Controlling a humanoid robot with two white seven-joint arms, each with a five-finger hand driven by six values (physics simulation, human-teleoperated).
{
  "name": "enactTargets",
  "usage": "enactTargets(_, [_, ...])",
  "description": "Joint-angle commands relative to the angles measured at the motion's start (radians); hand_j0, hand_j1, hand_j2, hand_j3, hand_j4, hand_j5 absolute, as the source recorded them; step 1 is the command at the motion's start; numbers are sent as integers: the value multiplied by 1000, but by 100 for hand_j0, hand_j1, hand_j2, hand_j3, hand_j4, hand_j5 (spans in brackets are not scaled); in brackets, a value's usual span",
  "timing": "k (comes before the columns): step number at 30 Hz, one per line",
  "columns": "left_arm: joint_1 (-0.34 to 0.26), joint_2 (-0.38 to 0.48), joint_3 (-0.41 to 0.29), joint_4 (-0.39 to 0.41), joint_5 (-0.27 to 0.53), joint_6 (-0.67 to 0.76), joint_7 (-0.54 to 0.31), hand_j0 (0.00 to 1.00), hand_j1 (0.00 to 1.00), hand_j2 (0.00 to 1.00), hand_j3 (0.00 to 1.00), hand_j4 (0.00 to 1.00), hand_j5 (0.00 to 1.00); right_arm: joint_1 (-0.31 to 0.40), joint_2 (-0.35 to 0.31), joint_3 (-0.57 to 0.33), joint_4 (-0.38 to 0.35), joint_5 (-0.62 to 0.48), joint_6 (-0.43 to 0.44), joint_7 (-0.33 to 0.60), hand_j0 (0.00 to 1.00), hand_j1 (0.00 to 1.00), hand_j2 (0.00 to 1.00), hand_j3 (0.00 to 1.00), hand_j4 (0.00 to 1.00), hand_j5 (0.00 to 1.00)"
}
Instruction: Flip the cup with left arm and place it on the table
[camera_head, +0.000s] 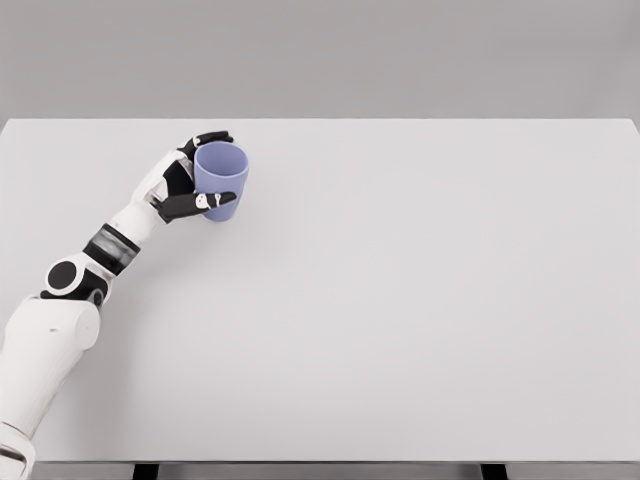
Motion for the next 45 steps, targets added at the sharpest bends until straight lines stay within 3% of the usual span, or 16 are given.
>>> enactTargets(1, [2, 1, 0, -1, 5, 0, 0, 87, 87, 87, 87, 87, 87, 0, 0, 1, 0, 0, 0, 0, 100, 100, 100, 100, 100, 100])
enactTargets(11, [9, 3, -1, 8, 5, -65, 0, 100, 100, 100, 100, 100, 100, 0, 0, 0, 0, 0, 0, 0, 100, 100, 100, 100, 100, 100])
enactTargets(34, [23, 27, 0, 7, 8, -139, 0, 100, 100, 100, 100, 100, 100, 0, 0, 0, 0, 0, 0, 0, 100, 100, 100, 100, 100, 100])
enactTargets(38, [23, 78, 17, 5, 4, -139, 0, 100, 100, 100, 100, 100, 100, 0, 0, 0, 0, 0, 0, 0, 100, 100, 100, 100, 100, 100])
enactTargets(41, [11, 180, 19, -1, -42, -139, 0, 100, 100, 100, 100, 100, 100, 2, 0, 0, 0, 0, 0, 0, 100, 100, 100, 100, 100, 100])
enactTargets(43, [-18, 248, 19, -3, -202, -139, 0, 100, 100, 100, 100, 100, 100, 0, 0, 0, 0, 0, 0, 0, 100, 100, 100, 100, 100, 100])
enactTargets(45, [-21, 292, 19, -6, -254, -139, 0, 100, 100, 100, 100, 100, 100, 0, 0, 0, 0, 0, 0, 0, 100, 100, 100, 100, 100, 100])
